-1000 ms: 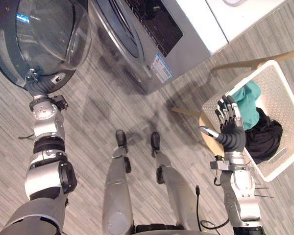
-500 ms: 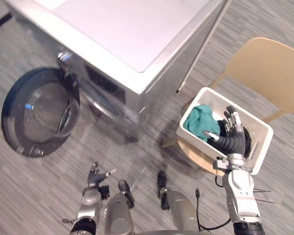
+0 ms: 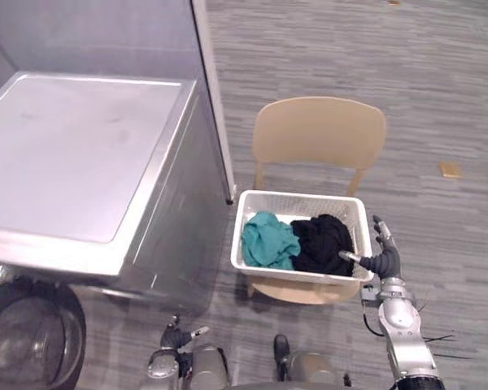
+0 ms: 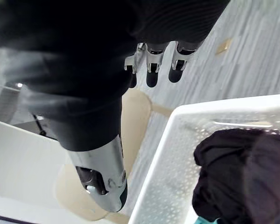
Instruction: Pick up the laundry basket with both hands and put the clothes into the washing machine.
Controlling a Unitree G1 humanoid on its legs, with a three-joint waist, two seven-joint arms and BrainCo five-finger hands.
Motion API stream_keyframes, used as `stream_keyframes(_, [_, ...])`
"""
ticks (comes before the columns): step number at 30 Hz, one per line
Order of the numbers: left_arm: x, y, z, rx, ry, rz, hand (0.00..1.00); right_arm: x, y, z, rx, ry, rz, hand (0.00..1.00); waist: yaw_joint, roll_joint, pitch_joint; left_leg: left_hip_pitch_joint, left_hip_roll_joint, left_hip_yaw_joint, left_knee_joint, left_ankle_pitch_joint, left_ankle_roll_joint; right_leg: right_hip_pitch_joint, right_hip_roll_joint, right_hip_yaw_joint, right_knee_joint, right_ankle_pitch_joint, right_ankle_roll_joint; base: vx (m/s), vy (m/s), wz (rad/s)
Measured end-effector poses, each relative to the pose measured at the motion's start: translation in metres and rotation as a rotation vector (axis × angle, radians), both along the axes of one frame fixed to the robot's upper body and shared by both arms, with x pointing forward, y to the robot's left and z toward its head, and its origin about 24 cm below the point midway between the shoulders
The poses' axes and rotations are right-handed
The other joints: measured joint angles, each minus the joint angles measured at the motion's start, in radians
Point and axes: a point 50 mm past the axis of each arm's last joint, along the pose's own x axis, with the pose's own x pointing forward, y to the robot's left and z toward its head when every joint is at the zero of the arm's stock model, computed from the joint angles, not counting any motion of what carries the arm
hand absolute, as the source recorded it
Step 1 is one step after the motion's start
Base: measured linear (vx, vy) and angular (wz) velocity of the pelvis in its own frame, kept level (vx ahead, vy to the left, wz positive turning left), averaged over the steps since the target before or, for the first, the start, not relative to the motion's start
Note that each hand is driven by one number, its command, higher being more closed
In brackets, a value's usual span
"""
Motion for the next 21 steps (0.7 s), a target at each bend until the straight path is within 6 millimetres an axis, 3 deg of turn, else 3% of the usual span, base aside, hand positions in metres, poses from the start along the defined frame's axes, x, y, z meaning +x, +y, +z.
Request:
stream_keyframes(1, [0.000,-0.003,-0.001,-0.005,0.004,-0.013,0.00,0.001,-0.002,0.002,-0.017,-0.002,0.004,0.00,0.001,0.022,-0.001,-0.004,0.001,-0.002,-0.030,0.064,0.003,0.001,0.014,0.005,0.000,-0.004,0.011,0.11,0.231,-0.58])
stream_keyframes(2, [0.001,-0.003,-0.002,-0.006,0.012,-0.025,0.00,0.003,0.000,0.001,-0.020,0.005,0.011,0.00,0.001,0.022,0.003,-0.005,0.000,0.013,-0.021,0.049,0.034,0.003,0.008,0.020,0.000,-0.012,0.027,0.11,0.229,-0.38])
stream_keyframes(5, [0.003,-0.004,-0.001,-0.003,0.007,-0.046,0.00,0.011,0.006,0.001,-0.054,0.010,0.049,0.00,0.004,0.019,0.004,-0.009,-0.044,0.052,-0.055,0.053,0.039,-0.022,-0.041,0.053,-0.023,-0.005,0.069,0.05,0.208,-0.24])
stream_keyframes(8, [0.015,0.002,0.003,0.017,-0.017,-0.052,0.00,0.046,0.026,0.009,-0.105,0.007,0.163,0.00,0.026,0.033,0.052,-0.074,-0.070,0.062,-0.051,0.066,0.074,-0.076,-0.068,0.068,-0.050,0.021,0.102,-0.05,0.171,-0.07])
stream_keyframes(10, [0.024,0.004,0.007,0.025,-0.041,-0.056,0.00,0.065,0.034,0.018,-0.127,-0.006,0.199,0.00,0.027,0.039,0.089,-0.110,-0.078,0.050,-0.052,0.079,0.093,-0.103,-0.075,0.050,-0.049,0.028,0.108,-0.12,0.091,0.29])
stream_keyframes(11, [0.032,0.005,0.011,0.031,-0.067,-0.058,0.00,0.083,0.038,0.028,-0.158,-0.015,0.221,0.00,0.033,0.041,0.108,-0.160,-0.086,0.042,-0.058,0.094,0.108,-0.153,-0.080,0.042,-0.047,0.040,0.111,-0.12,0.070,0.27])
stream_keyframes(12, [0.033,0.005,0.012,0.031,-0.069,-0.058,0.00,0.084,0.039,0.029,-0.161,-0.016,0.222,0.00,0.035,0.041,0.110,-0.163,-0.087,0.041,-0.059,0.096,0.109,-0.156,-0.081,0.042,-0.047,0.041,0.112,-0.09,0.061,0.23])
stream_keyframes(14, [0.052,0.007,0.021,0.033,-0.127,-0.047,0.00,0.110,0.035,0.051,-0.201,-0.037,0.207,0.00,0.062,0.043,0.184,-0.182,-0.105,0.022,-0.092,0.133,0.116,-0.182,-0.094,0.025,-0.047,0.052,0.116,-0.07,0.042,0.26])
stream_keyframes(18, [0.068,0.013,0.032,0.037,-0.196,0.018,0.00,0.138,0.028,0.077,-0.258,-0.038,0.169,0.00,0.088,0.042,0.219,-0.247,-0.124,-0.014,-0.129,0.184,0.122,-0.247,-0.105,-0.011,-0.044,0.059,0.116,-0.05,0.020,0.38])
stream_keyframes(21, [0.079,0.015,0.040,0.022,-0.249,0.073,0.00,0.154,0.023,0.091,-0.271,-0.018,0.124,0.00,0.128,0.042,0.219,-0.298,-0.131,-0.041,-0.159,0.214,0.117,-0.300,-0.109,-0.039,-0.041,0.061,0.116,0.00,-0.011,0.30])
